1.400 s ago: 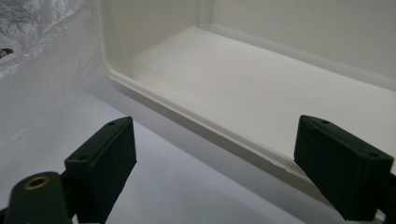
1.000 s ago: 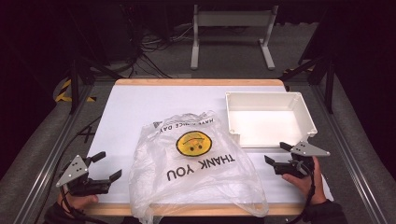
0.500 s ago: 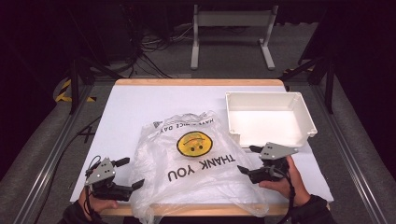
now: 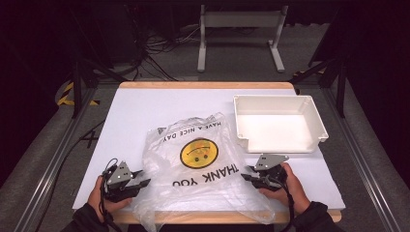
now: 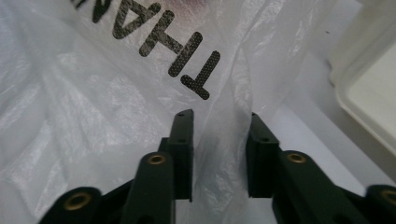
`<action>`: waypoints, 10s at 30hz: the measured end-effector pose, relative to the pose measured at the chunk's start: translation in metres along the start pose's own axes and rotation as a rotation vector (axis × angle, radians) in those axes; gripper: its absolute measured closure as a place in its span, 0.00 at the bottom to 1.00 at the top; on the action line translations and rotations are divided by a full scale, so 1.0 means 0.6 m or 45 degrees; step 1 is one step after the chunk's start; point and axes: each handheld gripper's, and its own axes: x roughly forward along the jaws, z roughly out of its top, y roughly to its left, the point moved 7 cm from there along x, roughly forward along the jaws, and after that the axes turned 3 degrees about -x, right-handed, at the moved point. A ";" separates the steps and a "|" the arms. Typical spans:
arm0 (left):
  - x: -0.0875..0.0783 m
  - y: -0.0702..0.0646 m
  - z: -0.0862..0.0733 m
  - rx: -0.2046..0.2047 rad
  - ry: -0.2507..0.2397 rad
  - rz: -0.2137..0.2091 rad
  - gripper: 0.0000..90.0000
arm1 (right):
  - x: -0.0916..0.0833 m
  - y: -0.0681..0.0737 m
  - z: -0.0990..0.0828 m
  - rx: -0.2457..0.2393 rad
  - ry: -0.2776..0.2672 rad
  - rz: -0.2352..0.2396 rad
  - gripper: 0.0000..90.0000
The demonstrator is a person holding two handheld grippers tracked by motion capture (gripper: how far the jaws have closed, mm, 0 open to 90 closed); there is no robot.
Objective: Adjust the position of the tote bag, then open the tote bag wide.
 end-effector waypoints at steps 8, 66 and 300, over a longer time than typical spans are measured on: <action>-0.005 0.030 -0.006 -0.005 0.038 0.026 0.95 | 0.001 0.044 0.008 -0.075 -0.015 0.089 1.00; -0.050 -0.045 0.011 0.100 -0.068 0.101 0.31 | -0.004 0.156 0.083 -0.392 -0.022 -0.045 0.28; -0.058 0.112 0.235 0.093 -0.356 0.237 0.72 | 0.101 -0.029 0.221 -0.489 0.471 -0.104 0.75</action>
